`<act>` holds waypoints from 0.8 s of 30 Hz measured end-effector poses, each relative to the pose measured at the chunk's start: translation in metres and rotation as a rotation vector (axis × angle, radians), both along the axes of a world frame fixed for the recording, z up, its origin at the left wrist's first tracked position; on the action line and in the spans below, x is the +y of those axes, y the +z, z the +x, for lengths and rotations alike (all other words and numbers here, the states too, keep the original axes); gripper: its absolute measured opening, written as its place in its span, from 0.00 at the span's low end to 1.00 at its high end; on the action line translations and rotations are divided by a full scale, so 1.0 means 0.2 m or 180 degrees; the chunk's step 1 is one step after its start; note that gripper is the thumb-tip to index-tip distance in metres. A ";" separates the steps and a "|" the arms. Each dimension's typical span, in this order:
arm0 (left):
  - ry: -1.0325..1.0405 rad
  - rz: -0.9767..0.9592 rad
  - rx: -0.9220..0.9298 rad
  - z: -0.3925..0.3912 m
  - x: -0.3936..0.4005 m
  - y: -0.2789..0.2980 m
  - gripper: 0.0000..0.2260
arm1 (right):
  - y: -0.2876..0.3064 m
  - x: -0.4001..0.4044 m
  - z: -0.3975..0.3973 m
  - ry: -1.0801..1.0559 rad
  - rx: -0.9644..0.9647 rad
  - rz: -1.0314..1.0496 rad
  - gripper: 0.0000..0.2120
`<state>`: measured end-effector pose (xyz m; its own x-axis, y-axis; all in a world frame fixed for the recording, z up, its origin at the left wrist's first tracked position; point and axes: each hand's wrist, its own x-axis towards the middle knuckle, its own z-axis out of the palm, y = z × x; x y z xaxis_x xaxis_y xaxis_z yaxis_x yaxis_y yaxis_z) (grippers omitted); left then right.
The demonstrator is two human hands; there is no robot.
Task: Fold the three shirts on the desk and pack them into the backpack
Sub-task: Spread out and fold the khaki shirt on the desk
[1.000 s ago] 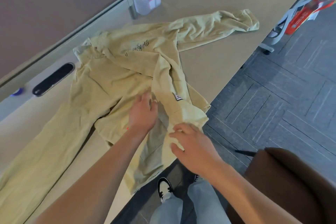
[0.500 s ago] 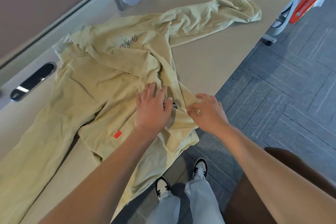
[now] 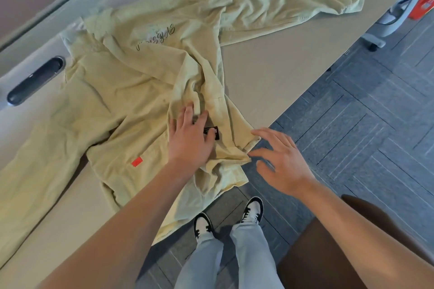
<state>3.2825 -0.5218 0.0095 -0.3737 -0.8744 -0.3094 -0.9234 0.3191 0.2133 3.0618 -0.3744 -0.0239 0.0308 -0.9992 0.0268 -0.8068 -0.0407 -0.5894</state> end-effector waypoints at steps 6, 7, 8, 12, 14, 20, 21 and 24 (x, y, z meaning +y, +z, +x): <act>0.0201 0.0060 0.0178 0.01 0.06 0.00 0.26 | -0.02 -0.03 -0.01 0.0316 0.0359 0.0245 0.23; 0.0210 0.0055 0.0217 0.01 0.07 0.00 0.26 | -0.03 -0.05 0.00 0.0384 0.0409 0.0245 0.23; 0.0221 0.0053 0.0258 0.01 0.07 0.00 0.26 | -0.03 -0.07 0.01 0.0450 0.0449 0.0210 0.23; 0.0188 0.0115 0.0233 0.01 0.08 0.00 0.27 | 0.00 -0.08 0.05 0.0157 0.0132 0.0240 0.21; 0.0169 0.0159 0.0141 0.01 0.09 0.00 0.27 | 0.05 -0.06 0.05 -0.0548 -0.0433 0.0393 0.19; 0.0141 0.0318 0.0037 -0.02 0.11 -0.01 0.31 | 0.08 0.01 -0.03 -0.2677 -0.2437 0.0985 0.22; 0.0116 0.0335 0.0006 -0.03 0.11 -0.01 0.31 | 0.06 0.03 -0.04 -0.2605 -0.2107 0.0997 0.22; 0.0116 0.0403 -0.0065 -0.06 0.12 0.00 0.29 | -0.01 0.08 -0.11 -0.1439 -0.0266 0.0398 0.12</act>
<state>3.2714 -0.4983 0.0087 -0.3348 -0.8408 -0.4254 -0.9385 0.2569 0.2309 3.0392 -0.3577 -0.0265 -0.4050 -0.9076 -0.1106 -0.6769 0.3789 -0.6310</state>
